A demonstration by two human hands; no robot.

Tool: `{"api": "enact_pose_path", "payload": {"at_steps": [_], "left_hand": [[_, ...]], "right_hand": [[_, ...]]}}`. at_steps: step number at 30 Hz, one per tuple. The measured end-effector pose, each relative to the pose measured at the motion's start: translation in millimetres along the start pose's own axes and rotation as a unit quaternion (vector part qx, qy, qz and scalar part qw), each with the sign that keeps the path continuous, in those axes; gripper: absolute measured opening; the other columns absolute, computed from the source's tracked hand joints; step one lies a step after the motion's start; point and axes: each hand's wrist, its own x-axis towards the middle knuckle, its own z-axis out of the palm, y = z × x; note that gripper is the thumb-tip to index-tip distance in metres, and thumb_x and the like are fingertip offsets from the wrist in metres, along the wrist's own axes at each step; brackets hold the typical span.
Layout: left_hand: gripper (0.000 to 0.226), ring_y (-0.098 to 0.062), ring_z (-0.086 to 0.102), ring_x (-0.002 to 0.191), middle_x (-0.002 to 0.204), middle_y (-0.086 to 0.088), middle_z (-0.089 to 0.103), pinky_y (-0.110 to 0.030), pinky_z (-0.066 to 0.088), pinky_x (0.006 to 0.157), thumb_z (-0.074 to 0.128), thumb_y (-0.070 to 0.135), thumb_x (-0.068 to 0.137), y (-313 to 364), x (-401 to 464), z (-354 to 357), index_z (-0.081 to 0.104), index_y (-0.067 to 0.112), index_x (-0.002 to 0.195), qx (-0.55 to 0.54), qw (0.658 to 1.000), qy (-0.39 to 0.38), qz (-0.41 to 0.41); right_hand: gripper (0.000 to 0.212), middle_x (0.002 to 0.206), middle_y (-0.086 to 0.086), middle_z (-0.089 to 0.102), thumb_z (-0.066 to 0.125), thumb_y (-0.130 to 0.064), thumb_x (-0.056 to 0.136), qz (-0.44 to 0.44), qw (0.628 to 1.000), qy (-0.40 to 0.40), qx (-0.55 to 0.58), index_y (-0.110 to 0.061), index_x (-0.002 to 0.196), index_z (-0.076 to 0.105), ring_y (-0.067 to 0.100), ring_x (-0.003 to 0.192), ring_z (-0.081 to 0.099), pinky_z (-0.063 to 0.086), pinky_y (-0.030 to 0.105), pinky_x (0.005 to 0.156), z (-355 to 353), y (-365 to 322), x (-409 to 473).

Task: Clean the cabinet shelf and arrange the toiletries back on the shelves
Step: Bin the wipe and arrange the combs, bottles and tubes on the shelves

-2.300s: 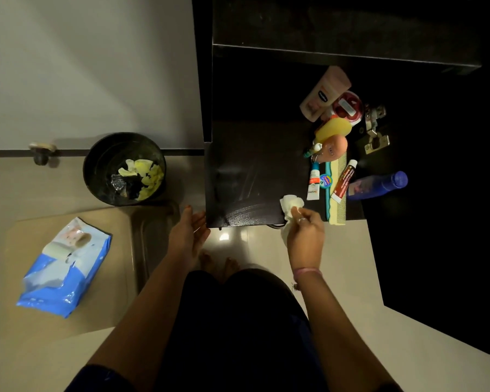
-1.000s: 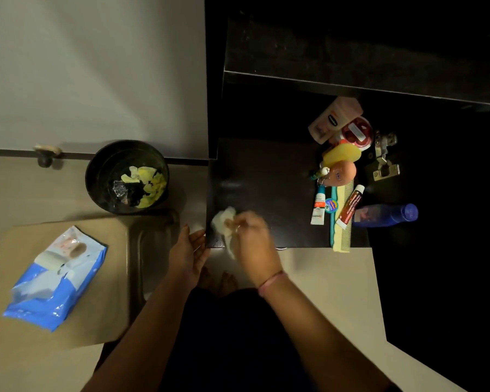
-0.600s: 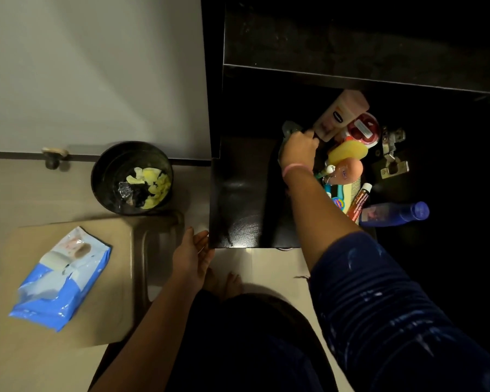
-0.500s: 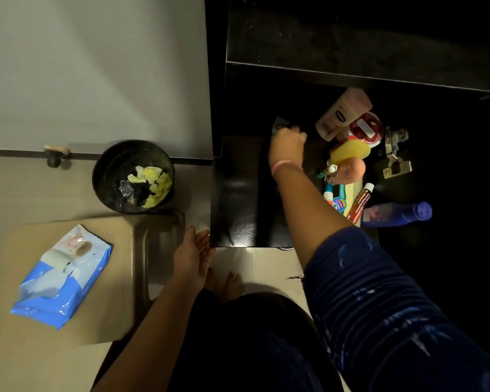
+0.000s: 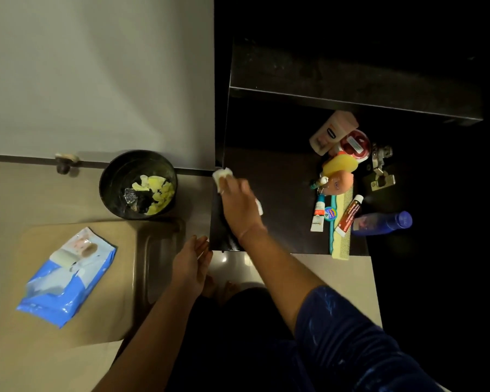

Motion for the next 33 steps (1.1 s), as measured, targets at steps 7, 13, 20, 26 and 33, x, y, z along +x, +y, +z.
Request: {"api": "enact_pose_path", "payload": {"at_steps": [7,13,20,26,33], "left_hand": [[0.024,-0.014,0.063,0.085,0.103,-0.009,0.065,-0.024,0.049,0.067,0.044,0.025,0.097,-4,-26,-10,0.063,0.01,0.096,0.026,0.999,-0.028,0.008],[0.022,-0.012,0.063,0.077,0.088,-0.005,0.063,-0.019,0.055,0.058,0.039,0.014,0.1,-10,-55,-42,0.059,0.006,0.102,-0.001,0.999,-0.032,-0.033],[0.032,-0.026,0.059,0.106,0.111,-0.014,0.063,-0.036,0.046,0.094,0.049,0.019,0.094,3,-57,-84,0.055,0.004,0.122,-0.068,0.995,-0.019,-0.072],[0.021,-0.022,0.054,0.111,0.125,-0.015,0.058,-0.034,0.037,0.104,0.047,0.015,0.094,41,-44,-112,0.059,0.005,0.108,-0.072,0.996,-0.013,-0.058],[0.033,-0.018,0.058,0.104,0.113,-0.005,0.061,-0.033,0.04,0.1,0.045,0.017,0.096,95,-26,-119,0.053,0.005,0.126,-0.085,0.996,-0.015,0.005]], "right_hand": [[0.041,0.116,0.005,0.065,0.042,-0.011,0.074,-0.104,0.992,-0.061,0.02,-0.011,0.107,0.067,0.02,0.095,0.064,0.054,0.026,0.066,28,-32,-82],[0.034,0.129,0.01,0.056,0.039,-0.012,0.092,-0.054,0.989,-0.067,0.117,-0.006,0.116,0.062,0.028,0.121,0.046,0.036,0.029,0.104,22,-52,-113],[0.018,0.077,0.01,0.068,0.056,0.001,0.077,0.3,0.821,-0.07,0.48,-0.007,0.081,0.072,0.014,0.076,0.059,0.046,0.021,0.066,-1,-93,-74],[0.011,0.087,0.002,0.066,0.061,-0.012,0.08,0.367,0.781,-0.093,0.496,-0.018,0.087,0.067,0.02,0.087,0.063,0.055,0.035,0.085,-1,-131,-23],[0.028,0.112,0.008,0.066,0.055,-0.008,0.08,0.315,0.835,-0.075,0.446,-0.01,0.105,0.068,0.024,0.107,0.06,0.045,0.023,0.086,-22,-178,51]]}}
